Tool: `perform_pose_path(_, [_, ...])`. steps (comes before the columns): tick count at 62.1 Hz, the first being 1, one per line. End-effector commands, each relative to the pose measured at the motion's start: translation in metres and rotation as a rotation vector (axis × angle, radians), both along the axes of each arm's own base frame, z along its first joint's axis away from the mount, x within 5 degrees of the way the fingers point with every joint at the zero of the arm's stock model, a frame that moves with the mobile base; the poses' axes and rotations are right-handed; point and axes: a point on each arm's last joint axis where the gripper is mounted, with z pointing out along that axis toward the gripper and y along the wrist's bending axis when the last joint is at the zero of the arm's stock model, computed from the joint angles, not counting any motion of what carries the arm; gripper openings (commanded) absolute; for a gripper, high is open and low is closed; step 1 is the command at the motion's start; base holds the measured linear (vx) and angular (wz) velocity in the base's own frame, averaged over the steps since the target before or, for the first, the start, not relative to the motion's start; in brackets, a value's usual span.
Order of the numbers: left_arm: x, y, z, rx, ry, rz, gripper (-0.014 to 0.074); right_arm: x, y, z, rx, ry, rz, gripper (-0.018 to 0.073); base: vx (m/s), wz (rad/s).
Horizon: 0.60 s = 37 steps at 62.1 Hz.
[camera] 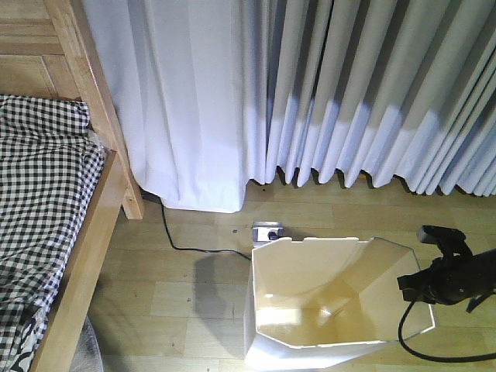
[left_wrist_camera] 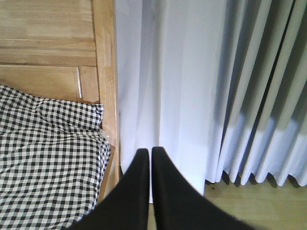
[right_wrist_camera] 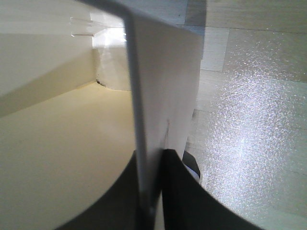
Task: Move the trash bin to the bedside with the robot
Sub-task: 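Hold the bin with the right gripper while driving toward the bed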
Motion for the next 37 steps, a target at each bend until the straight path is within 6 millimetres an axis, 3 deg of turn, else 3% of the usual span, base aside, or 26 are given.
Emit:
perform_pose_path(1, [0.0011, 0.0000, -0.0030, -0.012, -0.051, 0.001, -0.0006, 0.0136, 0.0103, 0.0272, 0.168, -0.122, 0.001, -0.0006, 0.00, 0.00])
perform_pose_path(37, [0.0011, 0.0000, -0.0030, -0.012, -0.051, 0.001, -0.0006, 0.0137, 0.0106, 0.0274, 0.171, -0.123, 0.002, -0.0006, 0.00, 0.00])
